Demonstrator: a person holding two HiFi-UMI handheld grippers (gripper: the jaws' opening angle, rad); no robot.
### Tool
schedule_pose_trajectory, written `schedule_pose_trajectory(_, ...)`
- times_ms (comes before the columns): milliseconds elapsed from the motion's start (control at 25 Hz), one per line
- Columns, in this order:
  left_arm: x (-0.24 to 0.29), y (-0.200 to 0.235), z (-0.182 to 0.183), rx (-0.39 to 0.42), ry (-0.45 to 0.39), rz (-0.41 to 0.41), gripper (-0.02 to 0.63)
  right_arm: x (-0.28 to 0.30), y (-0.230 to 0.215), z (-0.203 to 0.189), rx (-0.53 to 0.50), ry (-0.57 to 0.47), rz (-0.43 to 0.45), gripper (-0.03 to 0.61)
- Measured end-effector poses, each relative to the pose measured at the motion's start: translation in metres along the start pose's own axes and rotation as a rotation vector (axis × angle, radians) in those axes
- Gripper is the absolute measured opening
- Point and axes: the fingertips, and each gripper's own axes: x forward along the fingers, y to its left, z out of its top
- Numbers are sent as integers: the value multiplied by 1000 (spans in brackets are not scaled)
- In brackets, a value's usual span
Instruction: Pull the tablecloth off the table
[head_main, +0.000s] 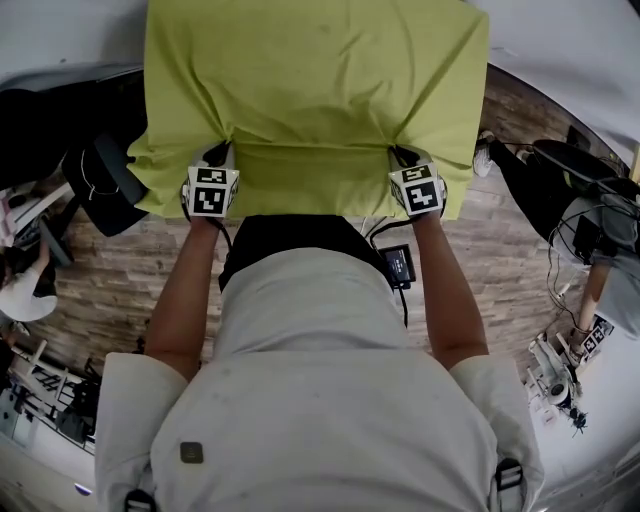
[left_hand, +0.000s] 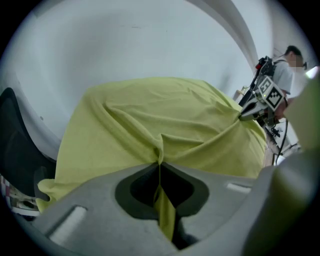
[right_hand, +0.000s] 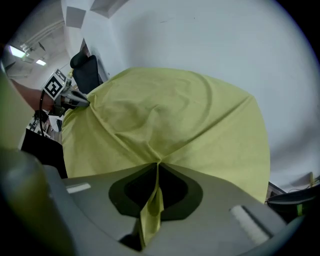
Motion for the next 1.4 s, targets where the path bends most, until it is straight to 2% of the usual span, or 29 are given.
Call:
schedule_pose_trajectory(240,0,0,2,0,-5,0,9,0,-2,0,-3,-15,7,21)
schedule_pose_trajectory(320,0,0,3,22,-10,13,9,0,-2,1,-1,-25,9,20)
schedule_pose_trajectory(400,-1,-2,9,56,-23,24,8,-7,-4,5,18,-47,11,20)
schedule_pose_trajectory(480,-11,-4,16,41,-48,20,8,-20,-1,9,27,-70,9,20)
schedule_pose_trajectory(680,-44,-16,38,34,-136,-6,8,-51,5,17,19,-134,-1,20)
schedule_pose_trajectory(880,-80,-21,73,6,-248,-3,9,-91,3,55,12,-267,-28,20)
schedule_pose_trajectory(1200,-151,-43,126,80,-442,21,11,-158,-14,82,-15,-415,-78,20)
schedule_pose_trajectory(1400,-198,-42,157,75,-554,62,11,-210,-21,100,-45,-518,-107,20)
